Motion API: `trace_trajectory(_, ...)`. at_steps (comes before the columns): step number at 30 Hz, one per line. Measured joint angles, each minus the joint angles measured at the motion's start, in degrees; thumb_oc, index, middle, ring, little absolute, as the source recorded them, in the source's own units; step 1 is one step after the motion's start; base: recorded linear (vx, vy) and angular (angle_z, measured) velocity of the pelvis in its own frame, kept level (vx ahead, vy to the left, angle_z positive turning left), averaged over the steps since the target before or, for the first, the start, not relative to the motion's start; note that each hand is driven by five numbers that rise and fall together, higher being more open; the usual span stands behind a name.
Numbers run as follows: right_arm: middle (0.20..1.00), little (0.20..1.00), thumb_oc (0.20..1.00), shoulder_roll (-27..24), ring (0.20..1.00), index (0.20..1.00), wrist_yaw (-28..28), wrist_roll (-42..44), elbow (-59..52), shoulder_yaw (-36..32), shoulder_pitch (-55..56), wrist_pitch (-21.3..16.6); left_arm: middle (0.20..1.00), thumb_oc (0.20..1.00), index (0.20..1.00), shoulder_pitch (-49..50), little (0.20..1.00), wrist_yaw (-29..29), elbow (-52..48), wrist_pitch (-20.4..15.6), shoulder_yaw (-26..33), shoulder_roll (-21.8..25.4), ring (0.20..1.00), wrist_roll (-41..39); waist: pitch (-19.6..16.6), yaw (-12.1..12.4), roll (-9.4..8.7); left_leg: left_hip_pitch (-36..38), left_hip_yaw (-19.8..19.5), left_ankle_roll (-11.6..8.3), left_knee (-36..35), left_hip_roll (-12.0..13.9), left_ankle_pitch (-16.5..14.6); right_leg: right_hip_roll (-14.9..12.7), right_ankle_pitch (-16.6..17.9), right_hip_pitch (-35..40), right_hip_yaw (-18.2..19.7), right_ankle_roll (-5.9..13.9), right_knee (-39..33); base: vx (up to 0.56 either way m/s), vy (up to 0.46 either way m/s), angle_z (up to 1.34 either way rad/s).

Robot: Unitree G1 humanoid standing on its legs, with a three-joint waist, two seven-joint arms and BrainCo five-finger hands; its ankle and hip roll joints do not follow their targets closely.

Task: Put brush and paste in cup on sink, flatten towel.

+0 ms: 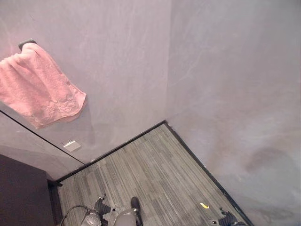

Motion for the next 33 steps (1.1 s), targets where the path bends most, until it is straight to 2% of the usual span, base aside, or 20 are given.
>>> trace_trajectory(1, 1.0, 1.0, 1.0, 0.1, 1.0, 1.0, 0.1, -0.1, -1.2, 0.6, 0.2, -0.2, 1.0, 1.0, 1.0, 0.7, 1.0, -0.1, -0.8, -0.1, 0.1, 0.8, 1.0, 0.3, -0.4, 0.7, -0.29, 0.8, -0.5, 0.02, -0.3, -0.2, -0.6, -1.8, -0.8, -2.1, -0.7, -1.01, 2.2, 0.32, 0.558, -0.14)
trace_trajectory(2, 1.0, 1.0, 1.0, -0.1, 1.0, 1.0, 0.0, -0.1, -2.9, 0.8, -0.1, -0.7, 1.0, 1.0, 1.0, 0.7, 1.0, -0.2, -2.1, -0.1, 0.2, 1.3, 1.0, 0.8, -0.8, 0.6, -0.74, 2.1, -1.7, -1.24, 0.0, -0.3, -2.9, -4.0, -0.7, -3.8, 1.1, 0.33, 0.7, 0.18, 0.281, 0.03)
trace_trajectory(4, 1.0, 1.0, 1.0, 0.1, 1.0, 1.0, -0.1, 0.0, -3.8, 0.9, 0.0, -1.1, 1.0, 1.0, 1.0, -1.0, 1.0, -0.2, -1.4, -0.4, 0.1, 1.5, 1.0, 1.6, -1.2, -1.2, -1.31, 4.2, -4.8, -1.68, -2.0, -1.5, -3.9, -5.0, -0.4, -5.5, 4.0, 1.8, -1.9, 0.23, 0.327, 0.62)
trace_trajectory(6, 1.0, 1.0, 1.0, 1.2, 1.0, 1.0, 0.1, 0.0, -4.0, 2.0, 0.0, -1.2, 1.0, 1.0, 1.0, -2.3, 1.0, -0.1, -1.2, -0.4, 0.4, 1.8, 1.0, 2.1, -1.2, -1.6, -1.18, 6.8, -7.0, -2.98, -4.4, -1.5, -3.7, -3.3, 0.0, -9.2, 6.6, 2.39, -3.4, 0.19, 0.232, 0.61)
trace_trajectory(8, 1.0, 1.0, 1.0, 1.8, 1.0, 1.0, 0.2, 0.0, -4.3, 3.7, -0.1, -1.6, 1.0, 1.0, 1.0, -2.6, 1.0, -0.1, -1.2, -0.3, 0.2, 2.2, 1.0, 2.5, -1.2, -1.7, -0.79, 7.4, -8.2, -3.68, -4.6, -1.2, -3.3, -1.4, 2.7, -11.3, 6.8, 2.81, -7.9, 0.16, 0.13, 0.62)
trace_trajectory(10, 1.0, 1.0, 1.0, 2.7, 1.0, 1.0, 0.2, 0.0, -2.4, 3.7, -0.2, -1.7, 1.0, 1.0, 1.0, -1.8, 1.0, -0.1, -1.0, -0.1, 0.2, 2.2, 1.0, 3.0, -1.7, -1.5, -2.03, 9.1, -9.7, -5.79, -4.9, -2.1, -4.7, -0.2, 11.9, -10.6, 7.6, 2.19, -20.5, 0.2, 0.13, 0.37)
trace_trajectory(11, 1.0, 1.0, 1.0, 2.9, 1.0, 1.0, 0.1, 0.0, 0.0, 3.7, -0.8, -1.8, 1.0, 1.0, 1.0, -0.5, 1.0, -0.2, -0.8, 0.0, 0.2, 1.5, 1.0, 3.1, -2.0, -1.3, -1.36, 10.1, -10.5, -6.98, -4.9, -1.6, -5.2, 0.1, 14.6, -8.1, 7.2, 0.04, -23.6, 0.09, 0.049, 0.21)
trace_trajectory(12, 1.0, 1.0, 1.0, 3.0, 1.0, 1.0, 0.1, 0.0, 0.5, 3.7, -1.1, -1.7, 1.0, 1.0, 1.0, 0.1, 1.0, -0.3, -1.0, -0.1, 0.0, 1.4, 1.0, 3.1, -2.0, -1.3, -1.29, 10.5, -10.6, -7.33, -4.7, -1.1, -5.5, 0.7, 15.2, -6.9, 6.9, 0.29, -24.7, 0.16, 0.061, 0.15)
trace_trajectory(13, 1.0, 1.0, 1.0, 3.1, 1.0, 1.0, 0.1, 0.0, 1.5, 3.7, -1.2, -1.8, 1.0, 1.0, 1.0, 0.5, 1.0, -0.3, -0.6, 0.0, 0.0, 1.4, 1.0, 3.1, -2.1, -1.4, -1.31, 11.2, -10.9, -9.12, -4.8, 0.1, -6.5, 1.8, 15.1, -5.7, 6.8, 0.29, -25.1, 0.08, 0.014, 0.09)
trace_trajectory(17, 1.0, 1.0, 1.0, 2.7, 1.0, 1.0, 0.0, 0.0, 1.5, 3.7, -0.6, -1.8, 1.0, 1.0, 1.0, -1.5, 1.0, -0.6, -0.1, 0.0, -1.6, 1.9, 1.0, 4.3, -1.9, -2.1, -3.17, 11.1, -14.1, -10.8, -4.0, 1.2, -6.6, 2.2, 15.0, -3.6, 3.4, 0.27, -27.0, 0.09, 0.008, 0.43)
trace_trajectory(19, 1.0, 1.0, 1.0, 2.6, 1.0, 1.0, 0.0, 0.0, 2.9, 3.7, -0.2, -1.6, 1.0, 1.0, 1.0, -2.9, 1.0, -0.8, 0.0, -0.1, -3.0, 1.7, 1.0, 5.7, -1.9, -2.6, -3.81, 10.8, -16.5, -11.9, -4.0, 1.1, -6.4, 2.3, 14.2, -1.8, 3.0, -1.1, -29.5, 0.08, 0.038, 0.51)
trace_trajectory(20, 1.0, 1.0, 1.0, 2.5, 1.0, 1.0, 0.0, 0.0, 3.4, 3.6, -0.2, -1.6, 1.0, 1.0, 1.0, -2.9, 1.0, -0.9, 0.0, -0.1, -3.3, 1.7, 1.0, 6.3, -1.9, -2.5, -3.86, 10.8, -16.5, -11.99, -3.8, 1.1, -6.4, 2.1, 14.5, -1.5, 3.0, -1.59, -30.1, 0.07, 0.039, 0.1)
trace_trajectory(23, 1.0, 1.0, 1.0, 2.1, 1.0, 1.0, -0.1, 0.0, 3.4, 3.6, -1.1, -1.6, 1.0, 1.0, 1.0, -3.7, 1.0, -1.2, 0.3, -0.1, -3.3, 1.4, 1.0, 6.5, -0.4, -2.2, -2.72, 7.0, -16.8, -15.23, 3.8, 1.1, -8.0, 2.1, 14.4, -0.1, 2.5, -2.18, -32.0, 0.0, 0.079, 0.29)
trace_trajectory(24, 1.0, 1.0, 1.0, 2.0, 1.0, 1.0, -0.1, 0.0, 3.4, 3.6, -1.2, -1.6, 1.0, 1.0, 1.0, -3.8, 1.0, -1.2, 0.3, -0.1, -3.3, 1.4, 1.0, 6.5, 0.3, -2.0, -2.21, 5.9, -16.6, -15.45, 4.9, 1.1, -7.8, 2.0, 14.6, 0.3, 2.1, -2.55, -32.2, -0.04, 0.121, 0.65)
trace_trajectory(25, 1.0, 1.0, 1.0, 1.9, 1.0, 1.0, -0.2, 0.0, 2.9, 3.7, -1.3, -1.6, 1.0, 1.0, 1.0, -5.1, 1.0, -1.2, 0.7, -0.1, -3.6, 1.4, 1.0, 6.5, 1.1, -2.0, -2.79, 4.4, -16.4, -17.78, 6.1, 0.8, -6.4, 0.2, 15.4, 0.2, 1.0, -4.85, -32.4, 0.0, 0.141, 0.85)
trace_trajectory(26, 1.0, 1.0, 1.0, 1.7, 1.0, 1.0, -0.5, 0.0, 1.6, 3.5, -1.2, -1.7, 1.0, 1.0, 1.0, -6.0, 1.0, -1.1, 0.5, -0.1, -3.4, 1.7, 1.0, 6.7, 2.2, -2.8, -4.27, 2.5, -6.1, -16.97, 7.7, 1.7, -7.1, -2.1, 16.0, -0.1, -0.8, -6.54, -34.1, 0.03, 0.096, 0.74)
trace_trajectory(27, 1.0, 1.0, 1.0, 1.3, 1.0, 1.0, -0.6, 0.0, 1.5, 3.6, -1.8, -1.7, 1.0, 1.0, 1.0, -6.0, 1.0, -0.8, 0.4, -0.1, -3.5, 1.6, 1.0, 6.8, 2.4, -2.8, -3.97, 2.1, -6.1, -16.59, 7.1, 2.6, -7.3, -1.9, 16.0, -0.6, -0.6, -6.26, -33.9, 0.02, 0.094, 0.42)
trace_trajectory(29, 1.0, 1.0, 1.0, 0.6, 1.0, 1.0, -1.3, 0.1, 1.6, 3.5, -3.4, -1.8, 1.0, 1.0, 1.0, -4.3, 1.0, -0.8, 0.6, 0.0, -3.8, 1.5, 1.0, 7.4, 2.6, -1.7, -1.74, 4.5, -8.0, -16.49, 4.5, 4.1, -7.3, 0.0, 16.0, -1.6, 1.1, -6.0, -33.1, 0.05, 0.289, -0.37)
trace_trajectory(30, 1.0, 1.0, 1.0, 0.6, 1.0, 1.0, -1.3, 0.1, 1.6, 3.5, -3.4, -1.8, 1.0, 1.0, 1.0, -4.3, 1.0, -0.8, 0.6, 0.0, -3.8, 1.5, 1.0, 7.5, 2.6, -1.7, -1.69, 4.5, -8.0, -16.48, 4.5, 4.1, -7.3, 0.0, 16.0, -1.6, 1.1, -5.99, -33.1, 0.08, 0.457, -0.27)
trace_trajectory(33, 1.0, 1.0, 1.0, 0.9, 1.0, 1.0, -1.6, 0.0, 1.9, 3.3, -3.7, -1.7, 1.0, 1.0, 1.0, -7.5, 1.0, 0.3, 1.0, -0.1, -4.0, 2.1, 1.0, 7.5, 3.9, -1.9, -4.61, 3.6, -8.9, -17.83, 5.7, 9.2, -6.8, -3.7, 17.0, -1.5, 0.4, -6.28, -34.2, 0.08, 0.32, 0.15)
